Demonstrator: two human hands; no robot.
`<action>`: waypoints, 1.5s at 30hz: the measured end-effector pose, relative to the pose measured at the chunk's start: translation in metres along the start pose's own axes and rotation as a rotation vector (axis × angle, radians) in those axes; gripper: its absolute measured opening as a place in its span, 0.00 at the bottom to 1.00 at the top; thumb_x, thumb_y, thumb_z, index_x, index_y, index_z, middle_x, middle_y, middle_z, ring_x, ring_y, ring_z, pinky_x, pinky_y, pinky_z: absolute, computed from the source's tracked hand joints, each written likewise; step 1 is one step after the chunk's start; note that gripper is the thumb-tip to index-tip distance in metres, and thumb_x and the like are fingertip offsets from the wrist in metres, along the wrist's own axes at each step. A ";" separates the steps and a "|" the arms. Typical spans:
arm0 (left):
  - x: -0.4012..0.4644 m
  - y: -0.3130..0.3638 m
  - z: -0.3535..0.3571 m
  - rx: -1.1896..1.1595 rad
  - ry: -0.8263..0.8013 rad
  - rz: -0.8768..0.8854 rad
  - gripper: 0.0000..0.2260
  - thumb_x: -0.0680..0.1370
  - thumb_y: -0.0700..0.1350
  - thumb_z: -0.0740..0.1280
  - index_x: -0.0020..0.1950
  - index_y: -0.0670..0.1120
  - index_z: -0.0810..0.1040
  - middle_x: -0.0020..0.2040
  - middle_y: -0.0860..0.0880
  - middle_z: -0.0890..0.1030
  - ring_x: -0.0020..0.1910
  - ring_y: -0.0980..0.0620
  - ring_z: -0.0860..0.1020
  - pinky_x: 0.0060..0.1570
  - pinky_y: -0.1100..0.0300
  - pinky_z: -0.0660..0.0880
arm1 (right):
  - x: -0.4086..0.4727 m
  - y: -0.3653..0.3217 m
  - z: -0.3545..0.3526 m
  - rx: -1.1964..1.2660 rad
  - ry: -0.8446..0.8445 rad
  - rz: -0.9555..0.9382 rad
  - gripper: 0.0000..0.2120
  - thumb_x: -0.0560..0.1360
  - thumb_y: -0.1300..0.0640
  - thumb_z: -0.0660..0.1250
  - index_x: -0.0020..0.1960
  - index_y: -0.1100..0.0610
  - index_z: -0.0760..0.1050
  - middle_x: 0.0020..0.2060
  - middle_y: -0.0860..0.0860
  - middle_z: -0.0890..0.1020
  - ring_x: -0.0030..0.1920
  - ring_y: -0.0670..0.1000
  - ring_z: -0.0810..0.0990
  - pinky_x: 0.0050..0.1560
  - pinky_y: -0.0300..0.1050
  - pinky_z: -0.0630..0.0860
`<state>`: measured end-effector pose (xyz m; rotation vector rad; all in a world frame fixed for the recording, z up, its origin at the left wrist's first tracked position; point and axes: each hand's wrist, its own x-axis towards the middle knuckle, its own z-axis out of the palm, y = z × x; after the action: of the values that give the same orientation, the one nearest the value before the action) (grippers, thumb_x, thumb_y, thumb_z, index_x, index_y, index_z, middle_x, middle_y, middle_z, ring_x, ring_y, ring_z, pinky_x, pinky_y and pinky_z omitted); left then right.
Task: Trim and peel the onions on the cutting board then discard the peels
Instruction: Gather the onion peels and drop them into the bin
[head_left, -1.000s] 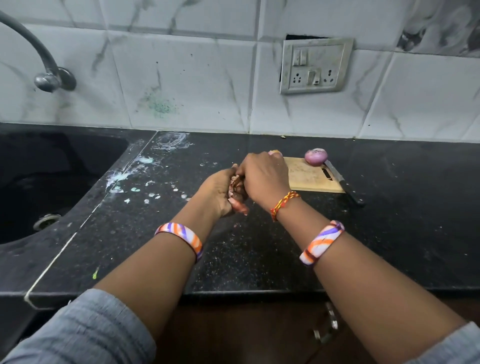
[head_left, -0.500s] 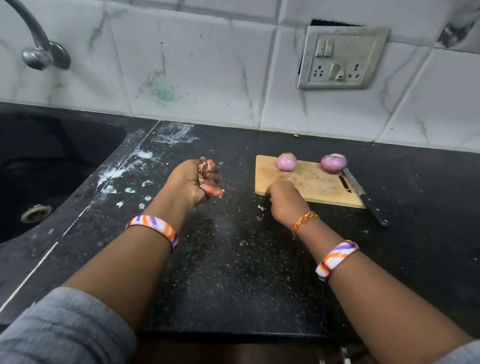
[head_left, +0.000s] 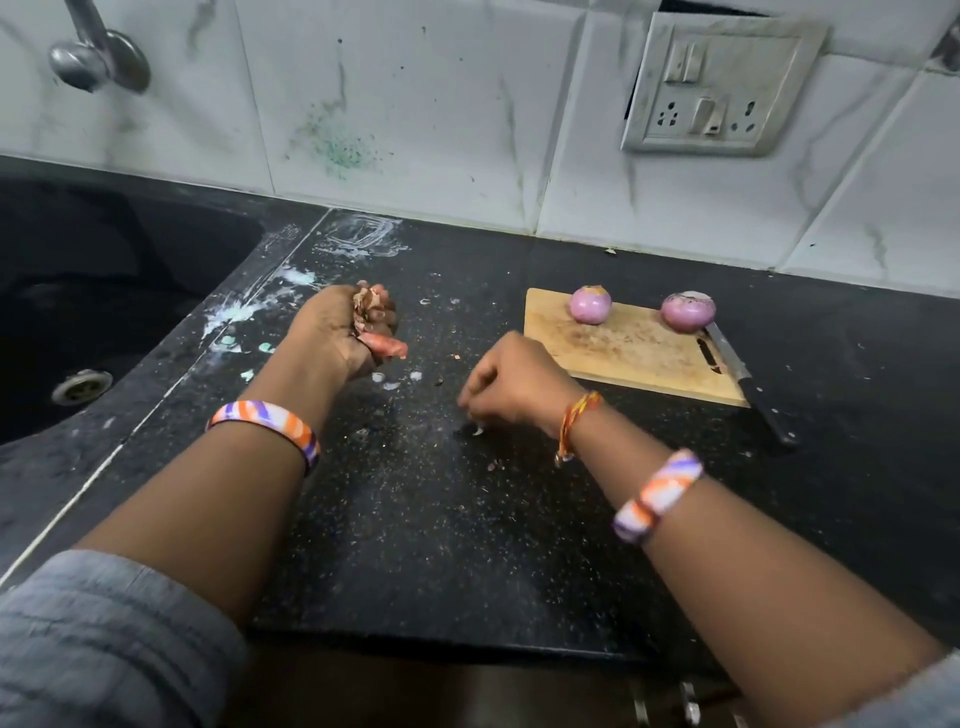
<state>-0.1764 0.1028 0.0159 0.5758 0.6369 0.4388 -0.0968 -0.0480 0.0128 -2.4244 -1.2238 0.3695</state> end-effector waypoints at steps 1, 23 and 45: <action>-0.002 -0.001 -0.002 0.012 0.004 -0.001 0.16 0.81 0.43 0.51 0.33 0.44 0.65 0.19 0.51 0.68 0.15 0.59 0.62 0.14 0.73 0.53 | 0.012 0.000 -0.004 0.068 0.019 0.019 0.07 0.68 0.66 0.70 0.44 0.60 0.84 0.42 0.56 0.85 0.40 0.49 0.81 0.43 0.38 0.76; -0.057 -0.030 -0.025 0.245 -0.109 -0.163 0.16 0.80 0.46 0.51 0.34 0.46 0.67 0.20 0.52 0.70 0.14 0.61 0.63 0.13 0.75 0.57 | -0.008 0.012 0.009 -0.335 -0.123 -0.347 0.23 0.69 0.74 0.59 0.53 0.54 0.82 0.51 0.55 0.83 0.51 0.55 0.81 0.55 0.49 0.76; -0.142 -0.068 -0.085 0.473 -0.733 -0.615 0.11 0.63 0.47 0.77 0.35 0.44 0.77 0.29 0.51 0.73 0.17 0.61 0.66 0.14 0.75 0.57 | -0.151 -0.038 0.036 -0.436 0.031 -0.018 0.13 0.75 0.69 0.59 0.56 0.62 0.78 0.52 0.62 0.79 0.55 0.62 0.78 0.54 0.51 0.77</action>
<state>-0.3210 0.0044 -0.0216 0.8825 0.1735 -0.5103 -0.2261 -0.1412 0.0067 -2.7619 -1.4325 0.0609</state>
